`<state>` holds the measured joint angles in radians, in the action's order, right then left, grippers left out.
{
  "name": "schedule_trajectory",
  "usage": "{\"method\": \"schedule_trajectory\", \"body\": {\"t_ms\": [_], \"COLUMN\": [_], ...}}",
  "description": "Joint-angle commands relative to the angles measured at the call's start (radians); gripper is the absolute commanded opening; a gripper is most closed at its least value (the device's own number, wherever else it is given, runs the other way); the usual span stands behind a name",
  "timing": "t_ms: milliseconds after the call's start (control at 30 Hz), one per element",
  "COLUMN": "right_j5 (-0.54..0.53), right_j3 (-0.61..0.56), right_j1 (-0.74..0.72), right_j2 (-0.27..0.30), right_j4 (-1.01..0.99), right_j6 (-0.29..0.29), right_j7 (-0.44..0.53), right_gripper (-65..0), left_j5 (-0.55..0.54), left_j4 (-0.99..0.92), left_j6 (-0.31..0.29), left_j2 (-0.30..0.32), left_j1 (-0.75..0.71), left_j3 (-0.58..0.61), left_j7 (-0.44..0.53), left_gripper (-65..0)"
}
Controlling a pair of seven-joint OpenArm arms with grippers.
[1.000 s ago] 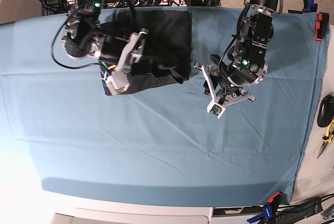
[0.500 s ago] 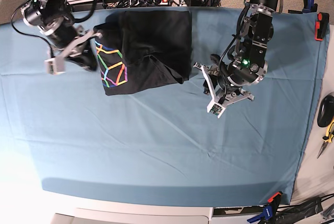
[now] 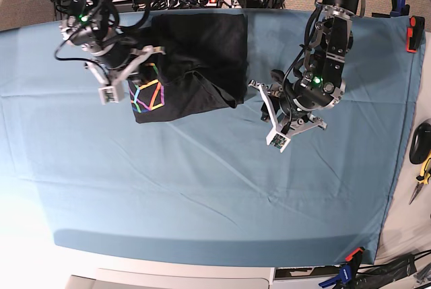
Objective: Fold the T-shirt properly
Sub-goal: 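Press and tuck the bundle edge with the right gripper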
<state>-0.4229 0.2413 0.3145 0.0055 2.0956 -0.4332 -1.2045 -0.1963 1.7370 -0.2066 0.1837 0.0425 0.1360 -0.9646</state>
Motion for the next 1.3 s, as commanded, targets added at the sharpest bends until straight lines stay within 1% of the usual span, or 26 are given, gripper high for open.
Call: {"method": "schedule_trajectory", "body": {"t_ms": [0,133,233,400,567,600,700,733,800,900,967,1033,1067,1133,1167,1200,1267], "right_j5": [-0.014,-0.018,-0.06,-0.048,-0.052,-0.062,-0.117,-0.123,-0.117,-0.064,-0.029,-0.02,-0.021,-0.021,-0.02,-0.02,-0.009], "right_j3": [-0.016,-0.097,-0.168,-0.293,-0.352,-0.36,-0.369,-0.369,-0.365,-0.335,-0.296,-0.243,-0.213,-0.15,-0.117,-0.083,-0.016], "right_j1": [0.006,0.053,0.085,0.089,0.087,0.087,0.087,0.084,0.071,0.031,0.001,-0.029,-0.04,-0.058,-0.066,-0.072,-0.088], "right_j2": [0.005,0.006,0.006,0.006,0.006,0.006,0.006,0.006,0.006,0.006,0.006,0.006,0.006,0.01,0.015,0.026,0.053], "right_j4": [0.018,0.018,0.018,0.018,0.018,0.018,0.018,0.018,0.019,0.019,0.019,0.019,0.019,0.019,0.019,0.019,0.019], "right_j6": [0.002,0.001,-0.005,-0.01,-0.011,-0.023,-0.085,-0.092,-0.094,-0.093,-0.094,-0.1,-0.116,-0.133,-0.132,-0.132,-0.132], "right_j7": [0.005,-0.037,-0.053,-0.052,-0.041,-0.041,-0.049,-0.049,-0.048,-0.03,-0.015,-0.009,0.001,0.035,0.056,0.08,0.112], "right_gripper": [-65.0,-65.0,-65.0,-65.0,-65.0,-65.0,-65.0,-65.0,-65.0,-65.0,-65.0,-65.0,-63.2,-46.8,-40.2,-36.3,-35.7], "left_j5": [-0.007,-0.007,-0.007,-0.007,-0.007,-0.007,-0.007,-0.007,-0.007,-0.007,-0.006,-0.006,-0.006,-0.006,-0.006,-0.006,-0.006], "left_j4": [0.017,0.017,0.017,0.017,0.017,0.017,0.017,0.017,0.017,0.017,0.017,0.017,0.017,0.017,0.017,0.017,0.017], "left_j6": [-0.001,-0.001,-0.001,-0.001,-0.001,-0.001,-0.001,-0.001,-0.001,-0.001,-0.001,-0.001,-0.001,-0.001,-0.001,-0.001,-0.001], "left_j2": [0.002,0.002,0.002,0.002,0.002,0.002,0.002,0.002,0.002,0.002,0.002,0.002,0.002,0.002,0.002,0.002,0.002], "left_j1": [0.015,0.016,0.016,0.015,0.016,0.016,0.016,0.016,0.015,0.015,0.015,0.015,0.015,0.015,0.015,0.015,0.015], "left_j3": [-0.002,-0.002,-0.002,-0.002,-0.002,-0.002,-0.002,-0.002,-0.002,-0.002,-0.002,-0.002,-0.002,-0.002,-0.002,-0.002,-0.002], "left_j7": [0.021,0.022,0.022,0.021,0.022,0.022,0.022,0.022,0.022,0.022,0.021,0.022,0.022,0.021,0.021,0.021,0.02], "left_gripper": [-46.5,-46.5,-46.5,-46.5,-46.5,-46.5,-46.5,-46.5,-46.5,-46.5,-46.5,-46.5,-46.5,-46.5,-46.5,-46.5,-46.5]}}
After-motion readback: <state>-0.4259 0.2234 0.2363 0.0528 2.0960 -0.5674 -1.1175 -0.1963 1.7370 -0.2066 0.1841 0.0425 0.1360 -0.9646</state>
